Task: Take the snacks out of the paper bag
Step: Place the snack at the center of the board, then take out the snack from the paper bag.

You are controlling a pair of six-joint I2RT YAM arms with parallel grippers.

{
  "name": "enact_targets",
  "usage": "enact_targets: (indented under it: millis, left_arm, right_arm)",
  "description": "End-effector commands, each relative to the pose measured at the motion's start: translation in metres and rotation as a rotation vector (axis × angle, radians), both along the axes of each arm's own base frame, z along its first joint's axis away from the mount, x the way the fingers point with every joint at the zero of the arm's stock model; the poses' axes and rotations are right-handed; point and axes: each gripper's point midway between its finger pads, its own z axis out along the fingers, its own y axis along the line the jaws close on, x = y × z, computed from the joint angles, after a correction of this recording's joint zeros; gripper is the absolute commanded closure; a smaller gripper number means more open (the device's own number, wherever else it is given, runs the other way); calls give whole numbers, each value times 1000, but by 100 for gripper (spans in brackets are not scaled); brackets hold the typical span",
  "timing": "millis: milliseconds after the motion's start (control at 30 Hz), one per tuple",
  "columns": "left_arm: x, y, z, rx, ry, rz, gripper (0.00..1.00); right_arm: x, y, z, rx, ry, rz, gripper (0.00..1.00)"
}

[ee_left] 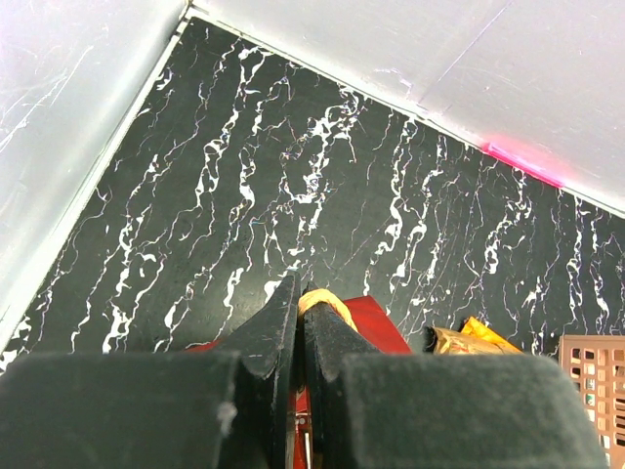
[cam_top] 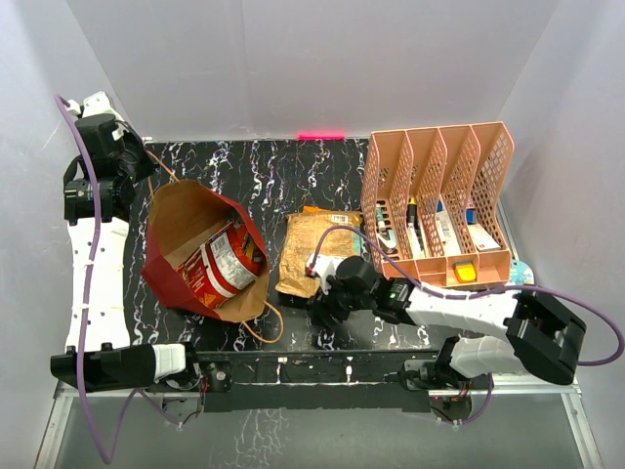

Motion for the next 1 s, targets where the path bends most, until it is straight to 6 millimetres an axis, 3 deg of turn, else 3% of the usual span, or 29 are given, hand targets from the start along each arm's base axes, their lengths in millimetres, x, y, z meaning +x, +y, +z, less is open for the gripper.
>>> enact_targets:
  millis: [0,167,267,433,567,667,733,833,967]
  left_arm:
    - [-2,-4,21,-3,-70,-17,100]
    - [-4,-8,21,-12,-78,-30,100]
    - [-6,-10,20,-19,-83,-40,100]
    - [-10,-14,17,-43,-91,-48,100]
    - [-11,-17,16,-57,-93,-57,100]
    - [-12,-18,16,-60,-94,-61,100]
    - [-13,-18,15,-60,-93,-61,100]
    - [-12,-19,16,-63,-93,-68,100]
    - [-12,-19,17,-65,-94,-69,100]
  right_arm:
    - [4,3,35,144,1,-92,34]
    - [24,-1,114,203,-210,-86,31]
    - [26,12,162,262,-293,-12,31]
    - [20,58,222,419,-243,57,33]
    - [7,113,244,494,-87,-5,31]
    - [1,147,240,458,-27,-67,30]
    - [10,165,232,411,34,-169,26]
    - [44,169,212,295,44,-401,24]
    - [84,158,184,127,-57,-629,22]
